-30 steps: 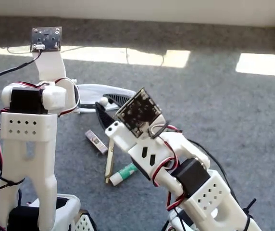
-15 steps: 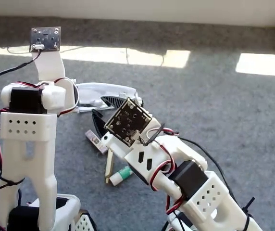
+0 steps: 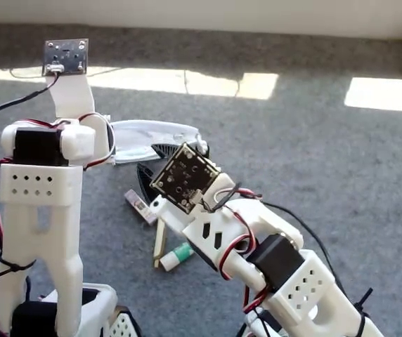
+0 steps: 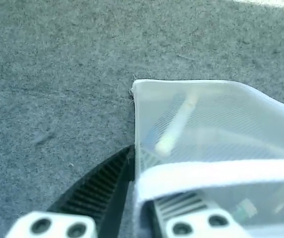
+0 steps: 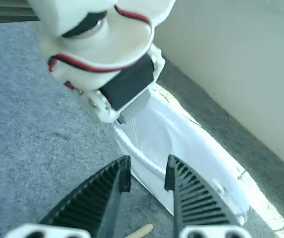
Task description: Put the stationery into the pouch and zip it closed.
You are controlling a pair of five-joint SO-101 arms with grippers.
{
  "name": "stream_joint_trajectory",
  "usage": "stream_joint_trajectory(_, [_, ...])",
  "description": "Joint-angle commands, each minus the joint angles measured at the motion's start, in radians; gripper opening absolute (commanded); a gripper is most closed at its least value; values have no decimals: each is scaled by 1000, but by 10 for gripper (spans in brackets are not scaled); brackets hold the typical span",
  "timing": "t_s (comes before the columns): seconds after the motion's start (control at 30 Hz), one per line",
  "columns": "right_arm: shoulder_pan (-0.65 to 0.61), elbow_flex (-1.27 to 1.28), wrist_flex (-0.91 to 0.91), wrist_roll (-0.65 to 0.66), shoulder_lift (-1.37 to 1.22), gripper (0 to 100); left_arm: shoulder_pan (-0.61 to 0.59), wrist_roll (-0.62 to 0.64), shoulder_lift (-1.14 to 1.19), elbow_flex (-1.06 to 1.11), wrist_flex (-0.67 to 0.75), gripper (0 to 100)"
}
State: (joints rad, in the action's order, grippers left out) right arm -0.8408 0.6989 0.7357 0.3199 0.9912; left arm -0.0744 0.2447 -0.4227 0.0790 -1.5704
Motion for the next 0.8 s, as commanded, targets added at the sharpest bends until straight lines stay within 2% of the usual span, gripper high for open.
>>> stream_joint_trajectory(0.0, [-7, -16, 71, 11, 31, 112, -62, -11, -10, 1, 17, 7])
stream_joint_trajectory(0.17, [-2, -48, 97, 11, 31, 111, -111, -11, -12, -4, 29, 7])
stream_joint_trajectory(0.4, [70, -53, 131, 5, 28, 111, -219, -9, -12, -7, 44, 7])
stream_joint_trajectory(0.57, [87, -47, 147, -107, 25, 111, -277, -9, -12, -39, 38, 7])
stream_joint_trajectory(0.77, [84, -39, 145, -115, 22, 111, -317, -9, -13, -44, 38, 7])
